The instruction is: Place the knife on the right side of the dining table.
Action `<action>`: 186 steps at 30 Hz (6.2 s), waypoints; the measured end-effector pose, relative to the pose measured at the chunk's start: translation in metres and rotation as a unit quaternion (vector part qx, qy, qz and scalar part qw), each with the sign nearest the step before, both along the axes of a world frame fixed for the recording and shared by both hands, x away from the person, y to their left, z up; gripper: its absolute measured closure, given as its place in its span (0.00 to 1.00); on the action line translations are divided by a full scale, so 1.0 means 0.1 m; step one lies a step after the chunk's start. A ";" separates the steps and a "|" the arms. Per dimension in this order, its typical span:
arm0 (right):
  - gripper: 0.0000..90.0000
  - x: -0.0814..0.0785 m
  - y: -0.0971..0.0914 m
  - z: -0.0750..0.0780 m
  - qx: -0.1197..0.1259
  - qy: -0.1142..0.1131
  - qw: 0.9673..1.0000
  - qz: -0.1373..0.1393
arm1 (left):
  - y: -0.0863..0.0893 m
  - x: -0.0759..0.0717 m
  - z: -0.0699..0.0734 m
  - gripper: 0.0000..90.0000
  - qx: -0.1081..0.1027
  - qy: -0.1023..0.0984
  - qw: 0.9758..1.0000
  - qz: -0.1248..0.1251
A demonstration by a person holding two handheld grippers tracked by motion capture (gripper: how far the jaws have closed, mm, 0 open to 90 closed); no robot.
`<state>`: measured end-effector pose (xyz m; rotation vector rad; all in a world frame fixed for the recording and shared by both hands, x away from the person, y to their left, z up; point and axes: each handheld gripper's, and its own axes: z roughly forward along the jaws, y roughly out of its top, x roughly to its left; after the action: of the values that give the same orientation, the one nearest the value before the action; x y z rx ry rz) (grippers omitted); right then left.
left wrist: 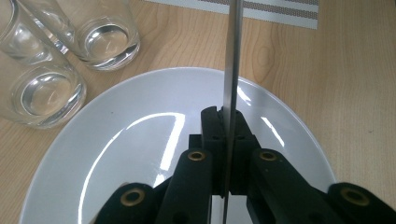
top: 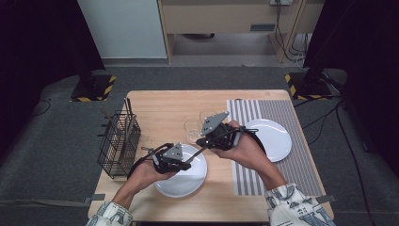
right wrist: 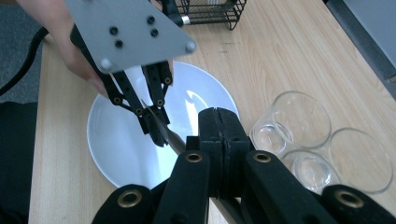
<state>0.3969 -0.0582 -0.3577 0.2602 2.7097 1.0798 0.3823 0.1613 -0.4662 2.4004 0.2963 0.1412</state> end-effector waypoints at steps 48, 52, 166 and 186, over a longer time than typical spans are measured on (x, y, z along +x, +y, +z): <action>0.99 0.06 -0.30 -0.48 0.046 0.039 0.998 -0.028 | 0.10 0.01 0.05 0.98 -0.018 0.009 1.000 -0.004; 0.99 0.05 -0.33 -0.52 0.046 0.041 0.998 -0.026 | 0.11 0.00 0.05 0.98 -0.019 0.006 1.000 -0.005; 0.72 -0.04 -0.29 -1.07 0.072 0.063 0.993 0.068 | 0.15 -0.03 0.15 0.98 -0.049 0.003 0.996 -0.069; 0.91 -0.10 -0.28 -1.09 0.060 0.064 0.992 0.093 | 0.15 -0.01 0.15 0.93 -0.066 0.006 0.995 -0.070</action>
<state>0.3867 -0.0866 -0.4670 0.1006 2.8327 1.3220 0.3816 0.1763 -0.4515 2.2834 0.1377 0.0410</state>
